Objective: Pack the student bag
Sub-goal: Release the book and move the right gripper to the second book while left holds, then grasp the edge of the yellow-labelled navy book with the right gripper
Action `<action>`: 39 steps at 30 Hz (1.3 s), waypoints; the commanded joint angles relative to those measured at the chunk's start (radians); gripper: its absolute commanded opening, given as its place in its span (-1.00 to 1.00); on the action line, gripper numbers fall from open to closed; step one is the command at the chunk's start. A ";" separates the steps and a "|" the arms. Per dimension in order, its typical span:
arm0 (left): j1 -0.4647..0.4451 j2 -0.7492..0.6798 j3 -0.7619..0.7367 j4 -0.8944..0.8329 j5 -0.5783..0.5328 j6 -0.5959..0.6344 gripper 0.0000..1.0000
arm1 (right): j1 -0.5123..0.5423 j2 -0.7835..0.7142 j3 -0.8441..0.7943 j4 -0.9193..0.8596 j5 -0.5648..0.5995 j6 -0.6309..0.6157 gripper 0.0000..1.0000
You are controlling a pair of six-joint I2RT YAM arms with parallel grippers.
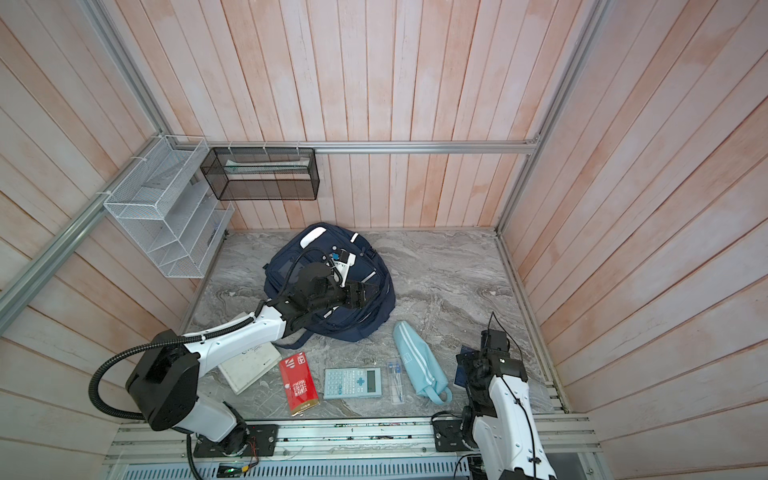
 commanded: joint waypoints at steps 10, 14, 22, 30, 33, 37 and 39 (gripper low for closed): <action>0.034 0.008 -0.044 0.098 0.055 -0.037 0.63 | -0.003 0.425 0.041 0.315 -0.048 -0.364 0.14; 0.040 0.016 -0.041 0.103 0.060 -0.038 0.62 | 0.006 0.572 0.104 0.330 0.005 -0.466 -0.14; 0.046 0.037 -0.037 0.119 0.061 -0.046 0.62 | 0.059 0.641 0.232 0.361 0.040 -0.617 -0.38; 0.034 0.066 0.007 0.103 0.067 -0.040 0.62 | 0.056 0.561 0.283 0.426 -0.015 -0.627 0.29; 0.014 0.058 0.017 0.089 0.053 -0.031 0.61 | -0.002 0.568 0.269 0.390 0.034 -0.571 0.96; -0.005 0.049 0.024 0.091 0.058 -0.033 0.61 | -0.156 0.523 0.159 0.476 -0.041 -0.558 0.96; -0.016 0.045 0.026 0.089 0.058 -0.032 0.61 | -0.219 0.490 0.143 0.491 -0.027 -0.567 0.96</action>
